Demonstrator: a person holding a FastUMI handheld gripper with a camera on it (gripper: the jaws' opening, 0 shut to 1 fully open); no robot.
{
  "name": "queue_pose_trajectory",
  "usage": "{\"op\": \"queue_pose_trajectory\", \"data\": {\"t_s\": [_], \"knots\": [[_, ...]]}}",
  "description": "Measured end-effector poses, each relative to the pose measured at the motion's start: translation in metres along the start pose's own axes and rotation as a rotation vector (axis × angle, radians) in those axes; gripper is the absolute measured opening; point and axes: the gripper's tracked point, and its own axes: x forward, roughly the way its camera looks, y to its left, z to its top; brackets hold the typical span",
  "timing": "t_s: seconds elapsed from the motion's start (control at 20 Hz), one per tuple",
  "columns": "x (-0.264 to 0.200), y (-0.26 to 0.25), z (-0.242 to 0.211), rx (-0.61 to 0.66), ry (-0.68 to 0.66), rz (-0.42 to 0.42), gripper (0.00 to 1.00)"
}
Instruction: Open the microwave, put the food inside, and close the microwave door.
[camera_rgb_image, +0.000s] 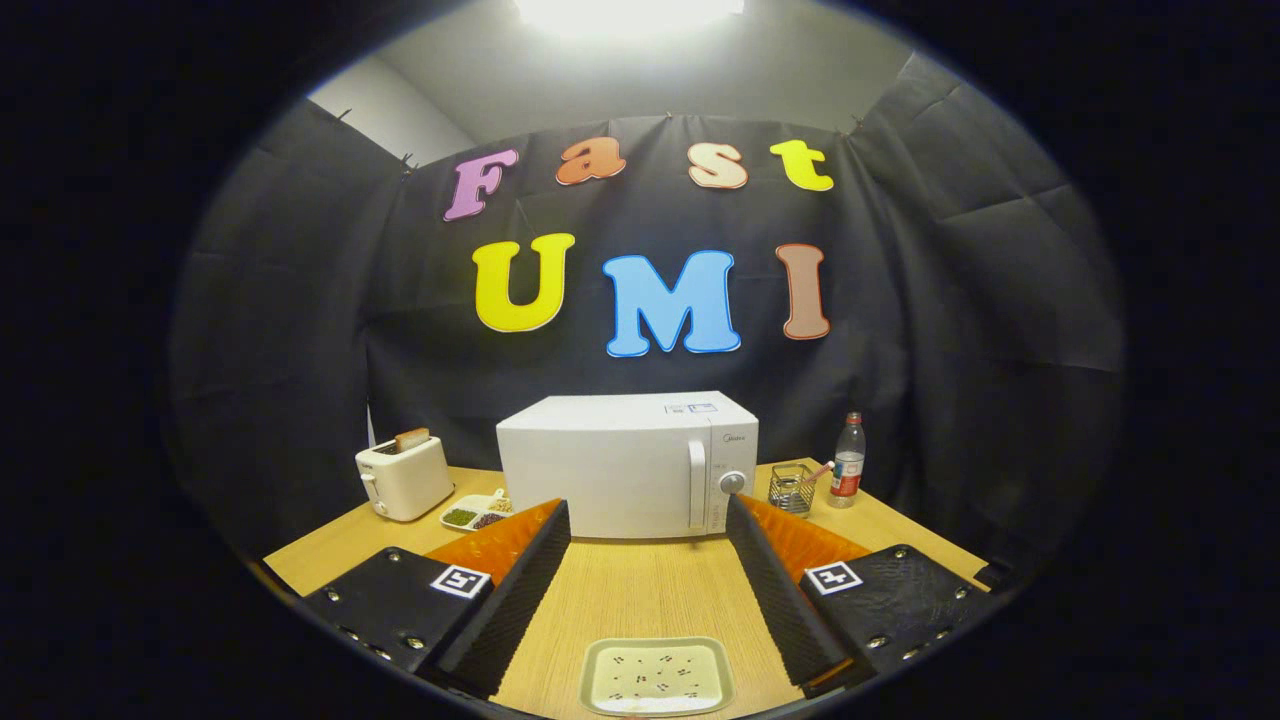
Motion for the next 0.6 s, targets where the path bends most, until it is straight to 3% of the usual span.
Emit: {"op": "queue_pose_trajectory", "data": {"t_s": [0.6], "knots": [[-0.018,0.031,0.019,0.0,-0.049,0.052,0.99]]}}
